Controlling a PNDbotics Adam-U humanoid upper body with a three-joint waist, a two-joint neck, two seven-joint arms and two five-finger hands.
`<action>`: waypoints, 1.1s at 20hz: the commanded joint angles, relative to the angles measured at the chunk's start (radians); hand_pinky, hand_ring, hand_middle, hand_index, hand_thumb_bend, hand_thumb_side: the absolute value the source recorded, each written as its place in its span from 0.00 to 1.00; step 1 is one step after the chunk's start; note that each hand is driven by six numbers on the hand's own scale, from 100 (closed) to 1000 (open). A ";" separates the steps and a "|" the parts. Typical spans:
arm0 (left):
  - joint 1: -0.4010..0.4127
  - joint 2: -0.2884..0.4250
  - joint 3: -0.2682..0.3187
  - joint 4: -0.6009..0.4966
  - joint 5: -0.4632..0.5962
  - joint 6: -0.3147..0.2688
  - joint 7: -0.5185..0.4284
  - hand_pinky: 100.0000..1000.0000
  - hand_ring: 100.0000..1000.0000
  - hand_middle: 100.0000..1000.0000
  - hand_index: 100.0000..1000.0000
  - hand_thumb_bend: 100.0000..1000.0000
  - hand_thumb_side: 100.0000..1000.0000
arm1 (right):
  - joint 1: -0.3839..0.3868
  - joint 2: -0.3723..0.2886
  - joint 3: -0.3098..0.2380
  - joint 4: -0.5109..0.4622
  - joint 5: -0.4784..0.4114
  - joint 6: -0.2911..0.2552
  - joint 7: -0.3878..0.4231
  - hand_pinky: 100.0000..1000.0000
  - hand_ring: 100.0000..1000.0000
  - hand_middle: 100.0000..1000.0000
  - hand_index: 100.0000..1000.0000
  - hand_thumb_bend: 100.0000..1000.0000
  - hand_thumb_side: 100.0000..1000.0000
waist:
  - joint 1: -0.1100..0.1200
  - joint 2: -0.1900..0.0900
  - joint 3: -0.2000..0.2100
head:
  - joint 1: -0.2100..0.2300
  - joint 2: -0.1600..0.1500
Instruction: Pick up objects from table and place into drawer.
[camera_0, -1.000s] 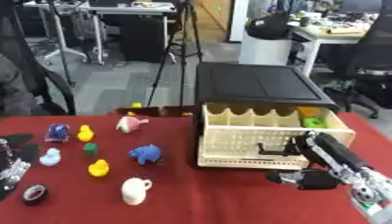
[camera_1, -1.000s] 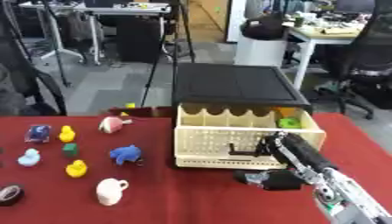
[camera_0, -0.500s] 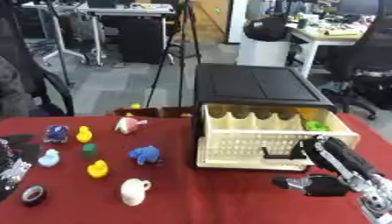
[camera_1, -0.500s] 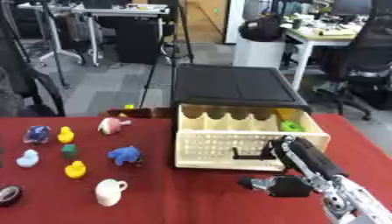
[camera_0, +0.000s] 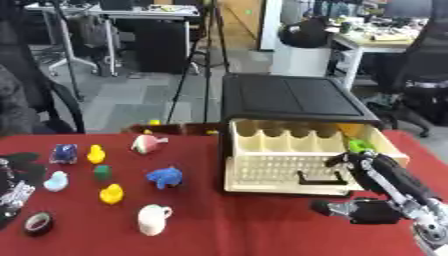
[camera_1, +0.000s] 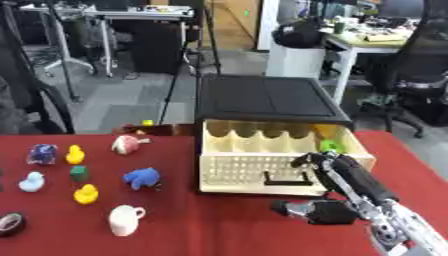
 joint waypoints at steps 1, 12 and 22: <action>-0.009 0.025 0.011 -0.013 -0.002 0.001 0.002 0.52 0.42 0.49 0.72 0.60 0.73 | -0.005 -0.017 -0.017 -0.039 -0.017 -0.003 -0.021 0.00 0.00 0.07 0.73 0.78 0.76 | 0.003 -0.010 -0.002 | 0.003 0.008; -0.022 0.052 0.000 0.001 -0.048 0.004 -0.017 0.52 0.42 0.49 0.72 0.63 0.72 | 0.057 -0.021 -0.066 -0.173 -0.042 0.011 -0.088 0.00 0.00 0.08 0.74 0.77 0.78 | 0.000 -0.014 -0.019 | 0.012 0.011; -0.062 0.097 -0.042 0.059 -0.178 0.009 -0.099 0.52 0.43 0.50 0.73 0.75 0.63 | 0.111 -0.010 -0.104 -0.227 -0.056 0.034 -0.124 0.00 0.00 0.08 0.75 0.77 0.79 | -0.001 -0.018 -0.033 | 0.021 0.015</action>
